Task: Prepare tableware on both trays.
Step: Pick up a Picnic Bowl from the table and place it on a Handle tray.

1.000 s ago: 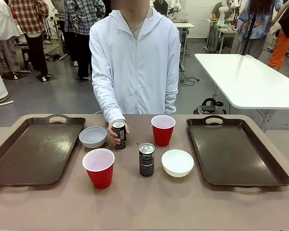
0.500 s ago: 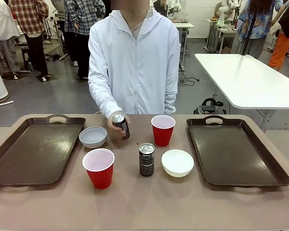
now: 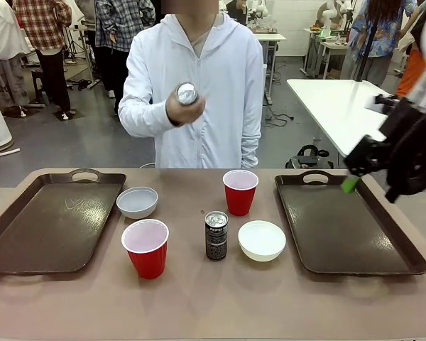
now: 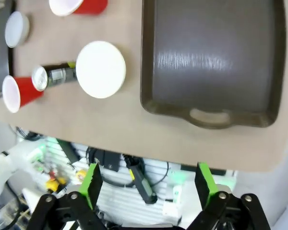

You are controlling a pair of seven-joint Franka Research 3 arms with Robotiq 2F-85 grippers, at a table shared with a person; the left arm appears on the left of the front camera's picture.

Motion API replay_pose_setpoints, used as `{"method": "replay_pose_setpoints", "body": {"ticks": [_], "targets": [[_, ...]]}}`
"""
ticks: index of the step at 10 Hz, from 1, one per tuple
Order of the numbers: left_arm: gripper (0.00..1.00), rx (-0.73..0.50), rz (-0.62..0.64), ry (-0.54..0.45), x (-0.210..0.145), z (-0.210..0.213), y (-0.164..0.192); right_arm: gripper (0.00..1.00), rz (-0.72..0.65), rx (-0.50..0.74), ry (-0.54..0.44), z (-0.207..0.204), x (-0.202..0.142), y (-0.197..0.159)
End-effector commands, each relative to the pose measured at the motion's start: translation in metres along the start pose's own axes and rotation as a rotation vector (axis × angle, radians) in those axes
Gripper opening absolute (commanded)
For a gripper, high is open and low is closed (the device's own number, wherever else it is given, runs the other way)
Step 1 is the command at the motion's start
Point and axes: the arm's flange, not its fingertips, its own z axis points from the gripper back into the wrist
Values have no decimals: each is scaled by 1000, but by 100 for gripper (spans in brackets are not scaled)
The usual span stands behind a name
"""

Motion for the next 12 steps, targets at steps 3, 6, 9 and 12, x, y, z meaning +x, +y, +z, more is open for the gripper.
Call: {"method": "replay_pose_setpoints", "body": {"ticks": [3,6,9,12], "targets": [[100,-19,-11,-10,1,-1,0,100,-102,-183,-183,-63,61,42],[100,-19,-11,-10,1,-1,0,100,-150,-148,-176,-115,83,46],[100,-19,-11,-10,1,-1,0,100,-122,-166,-185,-110,77,41],[100,-19,-11,-10,1,-1,0,100,-122,-166,-185,-110,77,41]]}}
